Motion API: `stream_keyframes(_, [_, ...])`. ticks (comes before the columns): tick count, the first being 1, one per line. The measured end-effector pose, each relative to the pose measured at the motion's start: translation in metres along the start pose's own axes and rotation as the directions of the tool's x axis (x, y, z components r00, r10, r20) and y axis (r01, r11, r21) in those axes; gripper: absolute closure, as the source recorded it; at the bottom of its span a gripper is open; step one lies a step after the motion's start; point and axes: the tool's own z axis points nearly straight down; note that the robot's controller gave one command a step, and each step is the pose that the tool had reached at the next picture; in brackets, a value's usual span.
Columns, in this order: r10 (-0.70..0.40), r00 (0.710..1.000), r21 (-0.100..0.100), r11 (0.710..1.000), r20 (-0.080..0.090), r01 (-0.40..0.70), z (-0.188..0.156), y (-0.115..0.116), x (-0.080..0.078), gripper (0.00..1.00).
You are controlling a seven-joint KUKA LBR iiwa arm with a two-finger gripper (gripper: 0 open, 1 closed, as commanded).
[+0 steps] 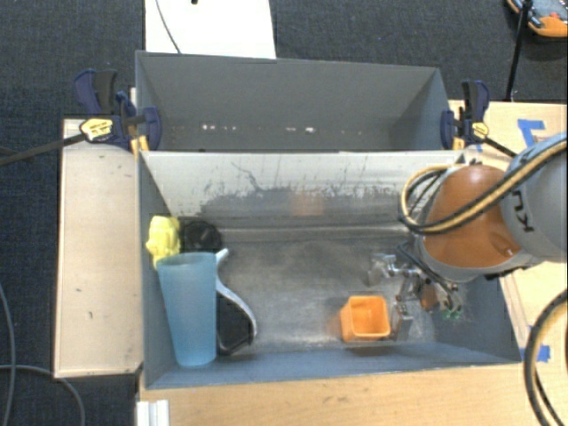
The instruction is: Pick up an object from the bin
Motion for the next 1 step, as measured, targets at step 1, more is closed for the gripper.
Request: stream_keyframes(1, [-0.149, 0.989, 0.003, 0.989, 0.007, 0.149, -0.0038, 0.0621, 0.0007, 1.0])
